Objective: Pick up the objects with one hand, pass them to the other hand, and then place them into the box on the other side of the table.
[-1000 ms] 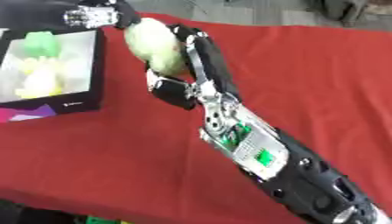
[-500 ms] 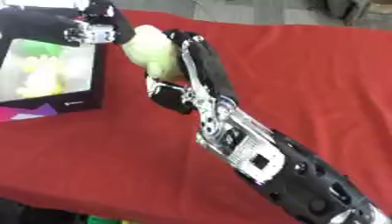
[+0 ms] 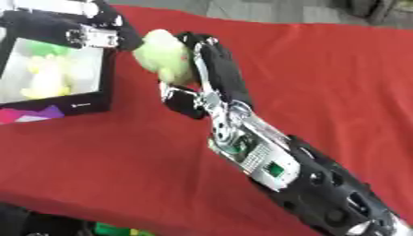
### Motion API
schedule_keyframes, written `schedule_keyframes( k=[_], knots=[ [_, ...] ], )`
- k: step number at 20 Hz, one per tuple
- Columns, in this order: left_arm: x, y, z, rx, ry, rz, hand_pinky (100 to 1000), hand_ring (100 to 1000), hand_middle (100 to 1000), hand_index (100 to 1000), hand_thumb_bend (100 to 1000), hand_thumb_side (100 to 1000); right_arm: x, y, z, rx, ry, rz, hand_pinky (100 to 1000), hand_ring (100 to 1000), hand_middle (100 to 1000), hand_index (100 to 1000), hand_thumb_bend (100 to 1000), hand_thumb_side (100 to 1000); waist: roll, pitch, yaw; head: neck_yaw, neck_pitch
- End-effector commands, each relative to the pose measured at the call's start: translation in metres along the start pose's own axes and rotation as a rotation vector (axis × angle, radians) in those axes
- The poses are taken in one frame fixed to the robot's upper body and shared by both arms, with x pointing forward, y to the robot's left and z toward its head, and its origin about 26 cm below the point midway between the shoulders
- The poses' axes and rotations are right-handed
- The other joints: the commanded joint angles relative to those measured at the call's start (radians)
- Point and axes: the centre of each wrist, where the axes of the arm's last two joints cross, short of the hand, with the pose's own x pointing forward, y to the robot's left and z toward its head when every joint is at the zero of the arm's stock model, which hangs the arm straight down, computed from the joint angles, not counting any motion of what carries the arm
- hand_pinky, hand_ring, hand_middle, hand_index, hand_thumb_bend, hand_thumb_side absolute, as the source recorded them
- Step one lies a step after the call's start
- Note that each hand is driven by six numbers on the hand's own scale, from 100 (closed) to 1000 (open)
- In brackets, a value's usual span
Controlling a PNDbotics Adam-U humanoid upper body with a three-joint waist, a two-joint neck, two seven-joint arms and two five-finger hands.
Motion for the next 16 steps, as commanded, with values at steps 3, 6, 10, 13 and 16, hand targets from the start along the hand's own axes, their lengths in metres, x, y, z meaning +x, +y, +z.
schedule_keyframes(
  k=[3,6,10,13,16],
  knots=[
    [-0.0057,0.0026,0.0035,-0.018,0.009,0.006,1000,896,803,870,128,1000,0.0036,-0.0051,-0.0026,-0.043,-0.004,0.019,690,494,456,524,100,100,0.003,-0.013,0.003,-0.002,0.007],
    [-0.0061,0.0017,0.003,-0.027,-0.003,0.028,1000,898,801,872,100,1000,0.0037,-0.0052,-0.0031,-0.044,-0.004,0.023,690,494,456,523,100,100,0.002,-0.012,0.005,-0.003,0.008],
    [-0.005,0.0017,0.0037,-0.026,-0.005,0.051,1000,900,801,879,100,933,0.0036,-0.0067,-0.0018,-0.044,-0.007,0.023,689,493,456,523,100,100,0.0,-0.01,0.006,-0.001,0.006],
    [-0.0031,0.0002,0.0033,-0.033,-0.022,0.065,1000,902,800,883,100,990,0.0024,-0.0112,0.0014,-0.045,-0.006,0.023,689,492,456,523,100,100,-0.001,-0.01,0.007,-0.001,0.007],
    [-0.0017,-0.0008,0.0055,-0.038,-0.043,0.069,1000,904,799,886,100,1000,0.0016,-0.0133,0.0034,-0.043,-0.003,0.026,690,492,456,523,100,100,-0.001,-0.009,0.009,-0.002,0.009]
  ],
)
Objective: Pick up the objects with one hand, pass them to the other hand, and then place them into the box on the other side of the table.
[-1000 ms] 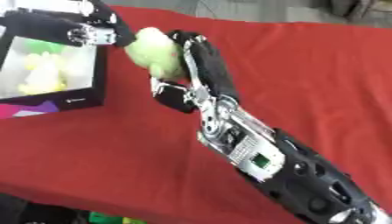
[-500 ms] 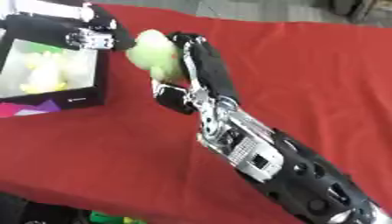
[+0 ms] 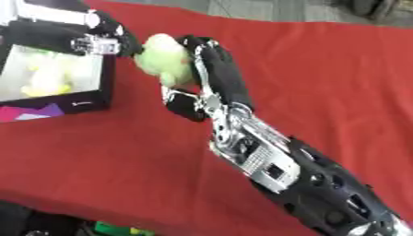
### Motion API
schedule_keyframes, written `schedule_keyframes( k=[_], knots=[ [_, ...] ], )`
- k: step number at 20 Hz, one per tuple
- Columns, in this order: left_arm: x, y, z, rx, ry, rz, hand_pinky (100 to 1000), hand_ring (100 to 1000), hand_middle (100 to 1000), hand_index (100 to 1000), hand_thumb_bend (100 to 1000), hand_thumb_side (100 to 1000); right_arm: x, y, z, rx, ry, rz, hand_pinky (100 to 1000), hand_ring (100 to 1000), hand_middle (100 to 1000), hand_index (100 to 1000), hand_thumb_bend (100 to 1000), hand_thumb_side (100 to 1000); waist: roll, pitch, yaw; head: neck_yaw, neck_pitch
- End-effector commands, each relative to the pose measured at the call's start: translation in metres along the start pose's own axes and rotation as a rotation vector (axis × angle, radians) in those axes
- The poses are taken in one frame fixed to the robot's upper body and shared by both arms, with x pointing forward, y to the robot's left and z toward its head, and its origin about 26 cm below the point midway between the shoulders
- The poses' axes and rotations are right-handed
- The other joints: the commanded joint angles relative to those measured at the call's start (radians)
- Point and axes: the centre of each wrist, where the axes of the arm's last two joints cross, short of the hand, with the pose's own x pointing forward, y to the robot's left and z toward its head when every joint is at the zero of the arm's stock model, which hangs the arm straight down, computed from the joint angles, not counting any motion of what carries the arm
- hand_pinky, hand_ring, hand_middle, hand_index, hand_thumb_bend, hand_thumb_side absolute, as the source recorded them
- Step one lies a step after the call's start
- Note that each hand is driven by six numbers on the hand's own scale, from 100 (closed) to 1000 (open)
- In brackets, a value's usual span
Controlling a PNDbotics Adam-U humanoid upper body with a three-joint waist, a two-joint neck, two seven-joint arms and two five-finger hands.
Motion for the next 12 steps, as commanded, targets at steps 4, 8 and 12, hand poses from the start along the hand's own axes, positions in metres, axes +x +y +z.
schedule_keyframes(
  k=[4,8,12],
  knots=[
    [0.007,0.002,0.012,0.0,0.016,-0.04,1000,914,809,895,163,978,0.005,-0.012,0.001,-0.047,-0.027,0.014,690,491,456,523,100,100,0.006,-0.014,0.003,-0.006,0.006],
    [0.009,-0.003,0.011,0.003,0.025,-0.089,1000,931,817,903,239,1000,0.007,-0.011,0.001,-0.046,-0.049,0.019,689,490,456,523,100,100,0.007,-0.013,0.002,-0.011,0.009],
    [0.008,-0.005,0.011,-0.011,-0.006,-0.101,1000,952,818,905,246,1000,0.006,-0.012,0.001,-0.046,-0.05,0.022,687,489,455,522,100,100,0.008,-0.012,0.0,-0.016,0.012]
  ],
)
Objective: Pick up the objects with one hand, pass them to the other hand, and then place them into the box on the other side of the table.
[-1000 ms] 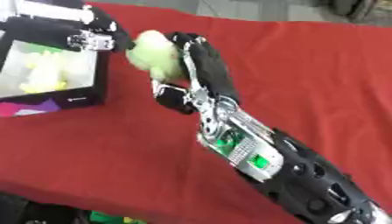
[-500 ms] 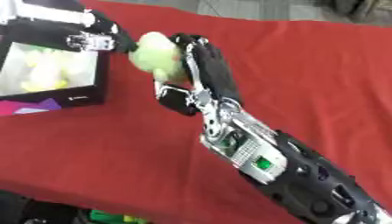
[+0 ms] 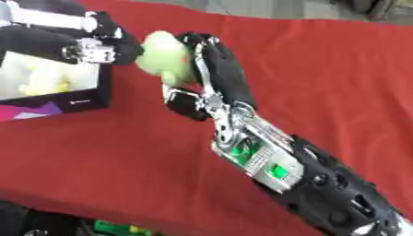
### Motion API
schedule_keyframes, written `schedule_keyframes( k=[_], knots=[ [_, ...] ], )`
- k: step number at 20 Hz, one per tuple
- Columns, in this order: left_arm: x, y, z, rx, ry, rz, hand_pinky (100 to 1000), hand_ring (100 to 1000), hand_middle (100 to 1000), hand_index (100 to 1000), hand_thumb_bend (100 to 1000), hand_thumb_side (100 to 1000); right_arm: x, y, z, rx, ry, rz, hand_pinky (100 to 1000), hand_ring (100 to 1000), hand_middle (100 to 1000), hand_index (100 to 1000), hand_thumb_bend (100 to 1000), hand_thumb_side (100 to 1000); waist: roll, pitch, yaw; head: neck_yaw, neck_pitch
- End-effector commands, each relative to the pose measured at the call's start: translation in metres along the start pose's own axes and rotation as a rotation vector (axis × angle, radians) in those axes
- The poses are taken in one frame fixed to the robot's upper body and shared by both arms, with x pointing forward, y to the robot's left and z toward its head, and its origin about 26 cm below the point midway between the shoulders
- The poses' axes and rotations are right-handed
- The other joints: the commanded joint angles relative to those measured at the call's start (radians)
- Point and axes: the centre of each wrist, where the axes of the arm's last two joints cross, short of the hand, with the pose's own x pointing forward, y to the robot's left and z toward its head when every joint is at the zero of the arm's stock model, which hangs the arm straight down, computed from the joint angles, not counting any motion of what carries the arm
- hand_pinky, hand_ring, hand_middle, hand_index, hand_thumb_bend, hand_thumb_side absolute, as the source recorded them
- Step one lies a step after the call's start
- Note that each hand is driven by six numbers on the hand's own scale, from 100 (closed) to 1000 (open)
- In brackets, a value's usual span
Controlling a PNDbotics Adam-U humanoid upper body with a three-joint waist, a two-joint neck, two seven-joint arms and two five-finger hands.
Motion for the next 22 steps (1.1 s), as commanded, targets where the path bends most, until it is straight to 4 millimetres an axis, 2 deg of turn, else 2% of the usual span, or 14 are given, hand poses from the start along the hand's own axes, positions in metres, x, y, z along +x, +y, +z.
schedule_keyframes(
  k=[1,2,3,5,10,13,16,22],
  knots=[
    [0.0,0.002,0.008,-0.012,-0.007,-0.021,1000,957,814,901,225,975,0.006,-0.01,-0.001,-0.04,-0.03,0.003,687,488,455,522,100,100,0.008,-0.014,0.0,-0.006,0.006],
    [0.0,0.001,0.009,-0.016,-0.019,-0.018,1000,960,813,899,200,954,0.006,-0.01,-0.001,-0.04,-0.031,0.003,687,488,455,522,100,100,0.009,-0.014,-0.001,-0.008,0.007],
    [0.0,0.001,0.009,-0.02,-0.03,-0.013,1000,966,813,894,142,860,0.006,-0.01,-0.001,-0.041,-0.033,0.002,687,488,455,522,100,100,0.009,-0.013,-0.001,-0.011,0.008],
    [0.0,0.0,0.011,-0.025,-0.046,-0.007,1000,967,816,901,100,761,0.006,-0.01,-0.001,-0.041,-0.036,0.002,686,487,455,521,100,100,0.01,-0.013,-0.002,-0.014,0.008],
    [0.0,-0.001,0.013,-0.02,-0.039,-0.003,1000,970,822,918,100,708,0.007,-0.009,-0.001,-0.039,-0.049,-0.004,686,486,455,521,100,100,0.012,-0.012,-0.002,-0.015,0.009],
    [0.0,0.001,0.016,0.0,-0.003,-0.018,1000,969,822,928,138,650,0.008,-0.009,-0.001,-0.042,-0.058,-0.006,684,485,455,520,100,100,0.012,-0.012,-0.003,-0.013,0.01],
    [0.004,0.002,0.029,0.041,0.014,-0.04,1000,963,815,925,100,656,0.007,-0.009,-0.001,-0.047,-0.058,-0.005,683,484,455,520,100,100,0.012,-0.011,-0.003,-0.012,0.013],
    [0.018,0.001,0.063,0.112,-0.005,-0.026,1000,956,805,925,100,577,0.007,-0.008,-0.001,-0.064,-0.048,-0.001,674,482,454,518,100,100,0.013,-0.008,-0.003,-0.02,0.011]
  ],
)
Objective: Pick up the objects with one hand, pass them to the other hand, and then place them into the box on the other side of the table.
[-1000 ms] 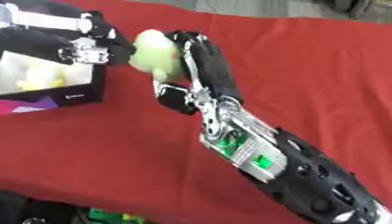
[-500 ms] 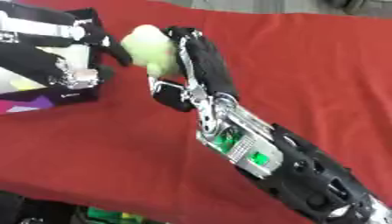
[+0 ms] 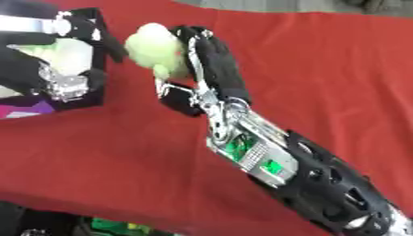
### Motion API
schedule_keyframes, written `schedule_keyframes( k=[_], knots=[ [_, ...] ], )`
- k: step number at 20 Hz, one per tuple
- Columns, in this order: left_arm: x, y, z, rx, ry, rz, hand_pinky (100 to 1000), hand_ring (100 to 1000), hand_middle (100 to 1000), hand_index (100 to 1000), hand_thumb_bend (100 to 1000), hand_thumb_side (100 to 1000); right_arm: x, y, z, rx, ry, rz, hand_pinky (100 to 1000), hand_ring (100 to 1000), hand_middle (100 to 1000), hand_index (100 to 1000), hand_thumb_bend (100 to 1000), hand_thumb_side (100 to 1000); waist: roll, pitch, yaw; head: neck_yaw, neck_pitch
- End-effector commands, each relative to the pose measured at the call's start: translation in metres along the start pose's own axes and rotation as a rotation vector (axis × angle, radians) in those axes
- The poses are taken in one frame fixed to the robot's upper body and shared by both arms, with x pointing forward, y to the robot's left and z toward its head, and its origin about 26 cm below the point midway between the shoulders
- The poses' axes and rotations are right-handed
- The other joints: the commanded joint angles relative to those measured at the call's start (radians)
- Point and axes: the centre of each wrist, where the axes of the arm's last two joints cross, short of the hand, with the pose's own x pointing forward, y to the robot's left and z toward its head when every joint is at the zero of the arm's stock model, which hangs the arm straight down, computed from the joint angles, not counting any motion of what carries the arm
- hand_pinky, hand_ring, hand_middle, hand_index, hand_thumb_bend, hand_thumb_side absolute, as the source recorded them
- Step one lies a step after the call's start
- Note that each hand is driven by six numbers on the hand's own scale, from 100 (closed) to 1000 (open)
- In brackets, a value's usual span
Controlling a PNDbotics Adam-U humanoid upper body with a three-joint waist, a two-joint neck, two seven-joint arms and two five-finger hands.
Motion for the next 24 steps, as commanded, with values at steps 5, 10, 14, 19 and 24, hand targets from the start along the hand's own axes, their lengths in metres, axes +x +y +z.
schedule_keyframes(
  k=[5,10,14,19,24],
  knots=[
    [0.01,0.009,0.037,0.084,0.071,0.01,1000,952,802,927,100,527,0.006,-0.007,-0.001,-0.067,-0.029,0.003,668,481,454,518,100,100,0.008,-0.013,-0.002,-0.004,-0.004],
    [0.007,0.01,0.04,0.106,0.093,0.054,1000,949,798,925,100,569,0.007,-0.005,0.0,-0.102,-0.073,0.031,663,478,453,522,100,100,0.007,-0.014,-0.004,0.0,-0.031],
    [0.003,0.011,0.035,0.112,0.092,0.09,1000,948,795,924,100,628,0.009,-0.003,0.001,-0.107,-0.099,0.052,663,476,453,523,100,100,0.006,-0.015,-0.006,0.006,-0.04],
    [-0.003,0.015,0.024,0.114,0.079,0.136,1000,946,792,922,100,684,0.011,-0.003,0.0,-0.115,-0.131,0.069,664,474,453,524,100,100,0.007,-0.017,-0.009,0.017,-0.047],
    [-0.007,0.018,0.013,0.104,0.072,0.15,1000,946,792,921,100,710,0.013,-0.003,0.0,-0.123,-0.195,0.095,669,475,454,527,100,100,0.008,-0.02,-0.013,0.023,-0.048]
  ],
)
